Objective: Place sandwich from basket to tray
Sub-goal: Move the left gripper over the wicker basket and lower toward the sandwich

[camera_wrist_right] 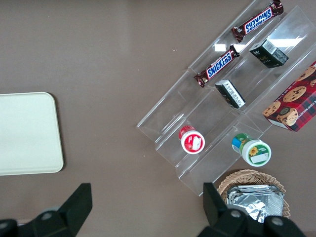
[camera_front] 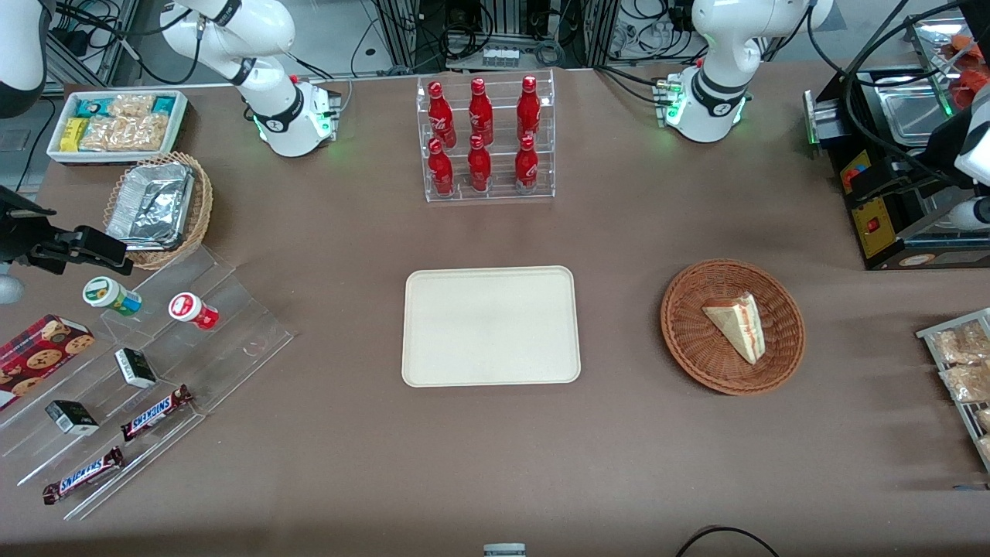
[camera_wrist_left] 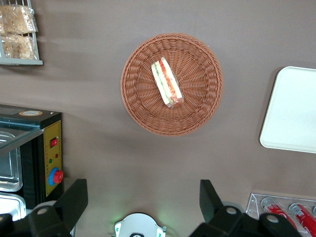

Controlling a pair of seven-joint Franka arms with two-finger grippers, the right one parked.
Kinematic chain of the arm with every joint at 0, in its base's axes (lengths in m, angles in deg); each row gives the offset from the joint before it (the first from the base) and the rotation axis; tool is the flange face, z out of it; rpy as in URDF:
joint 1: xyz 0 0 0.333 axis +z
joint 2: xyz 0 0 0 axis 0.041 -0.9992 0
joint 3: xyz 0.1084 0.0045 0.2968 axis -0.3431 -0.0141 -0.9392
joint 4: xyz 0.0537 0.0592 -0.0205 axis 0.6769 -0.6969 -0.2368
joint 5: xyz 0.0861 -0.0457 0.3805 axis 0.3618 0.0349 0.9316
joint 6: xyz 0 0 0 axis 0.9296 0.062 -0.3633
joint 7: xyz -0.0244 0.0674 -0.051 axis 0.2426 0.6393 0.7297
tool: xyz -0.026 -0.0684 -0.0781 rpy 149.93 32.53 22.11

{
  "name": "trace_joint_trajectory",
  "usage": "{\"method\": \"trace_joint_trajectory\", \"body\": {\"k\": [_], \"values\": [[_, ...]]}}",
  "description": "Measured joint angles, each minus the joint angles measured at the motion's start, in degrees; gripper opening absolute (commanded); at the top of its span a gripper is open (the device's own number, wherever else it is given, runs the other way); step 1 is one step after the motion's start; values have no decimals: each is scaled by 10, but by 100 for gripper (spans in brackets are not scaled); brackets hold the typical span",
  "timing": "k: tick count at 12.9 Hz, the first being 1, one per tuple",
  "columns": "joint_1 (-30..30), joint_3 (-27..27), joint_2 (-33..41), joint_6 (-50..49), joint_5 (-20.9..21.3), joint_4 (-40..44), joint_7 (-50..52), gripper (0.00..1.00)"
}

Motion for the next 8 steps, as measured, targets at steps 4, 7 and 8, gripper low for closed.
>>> {"method": "trace_joint_trajectory", "body": {"k": [4,7,8], "values": [[0,0,-1,15,0,-1,0,100],[0,-1,-3,34,-1,-32,0,100],[0,-1,-2,55,-1,-55,0,100]]}}
